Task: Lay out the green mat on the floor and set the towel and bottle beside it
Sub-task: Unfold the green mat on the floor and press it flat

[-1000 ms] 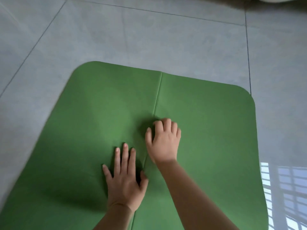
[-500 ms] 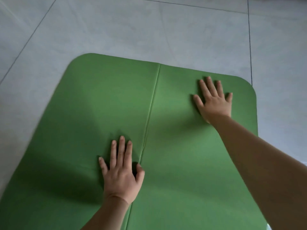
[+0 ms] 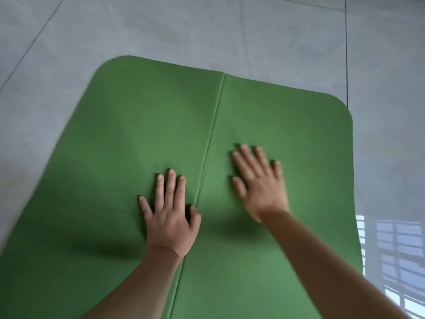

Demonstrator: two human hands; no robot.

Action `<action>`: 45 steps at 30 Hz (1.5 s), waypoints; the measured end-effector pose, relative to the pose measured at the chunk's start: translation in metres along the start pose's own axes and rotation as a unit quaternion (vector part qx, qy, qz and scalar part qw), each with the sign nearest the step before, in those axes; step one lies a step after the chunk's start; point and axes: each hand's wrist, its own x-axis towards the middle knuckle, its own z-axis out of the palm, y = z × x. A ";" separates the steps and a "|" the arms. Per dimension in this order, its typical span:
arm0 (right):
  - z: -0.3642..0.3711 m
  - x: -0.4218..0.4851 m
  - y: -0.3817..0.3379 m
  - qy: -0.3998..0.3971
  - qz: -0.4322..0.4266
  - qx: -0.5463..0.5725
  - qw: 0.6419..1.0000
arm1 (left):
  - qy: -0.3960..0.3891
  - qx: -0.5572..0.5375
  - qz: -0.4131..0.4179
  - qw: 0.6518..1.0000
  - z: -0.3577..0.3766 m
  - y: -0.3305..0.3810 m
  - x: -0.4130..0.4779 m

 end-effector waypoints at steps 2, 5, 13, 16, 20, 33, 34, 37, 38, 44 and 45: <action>-0.008 -0.017 0.038 0.010 0.101 0.004 0.995 | -0.006 -0.002 0.001 1.000 0.002 -0.002 0.000; -0.015 -0.029 0.053 -0.010 0.189 -0.001 0.982 | -0.006 -0.004 -0.004 1.000 0.005 -0.003 0.000; 0.009 -0.089 -0.094 0.018 0.015 0.032 0.999 | -0.008 -0.022 -0.015 1.000 0.010 -0.005 -0.001; 0.011 -0.107 -0.052 -0.039 -0.069 -0.054 0.995 | -0.009 -0.019 -0.012 1.000 0.011 -0.006 0.000; 0.003 -0.138 0.044 -0.056 0.086 -0.045 0.994 | -0.007 -0.009 -0.003 1.000 0.012 -0.008 0.001; 0.009 -0.148 0.047 -0.019 0.183 -0.006 0.983 | -0.020 0.021 0.029 0.999 0.010 -0.004 -0.013; 0.009 -0.148 0.048 -0.015 0.179 -0.001 0.984 | -0.017 0.006 0.024 1.000 0.011 -0.001 -0.024; 0.010 -0.147 0.050 -0.002 0.166 0.009 0.986 | 0.000 -0.023 0.025 0.999 0.018 0.011 -0.078; 0.011 -0.147 0.051 0.004 0.164 0.011 0.986 | 0.002 -0.021 0.036 0.999 0.021 0.014 -0.102; 0.016 -0.146 0.052 0.021 0.164 -0.004 0.986 | -0.009 -0.016 0.091 0.996 0.047 -0.010 -0.236; 0.016 -0.147 0.052 0.024 0.164 -0.014 0.986 | -0.004 -0.012 0.087 0.996 0.047 -0.013 -0.241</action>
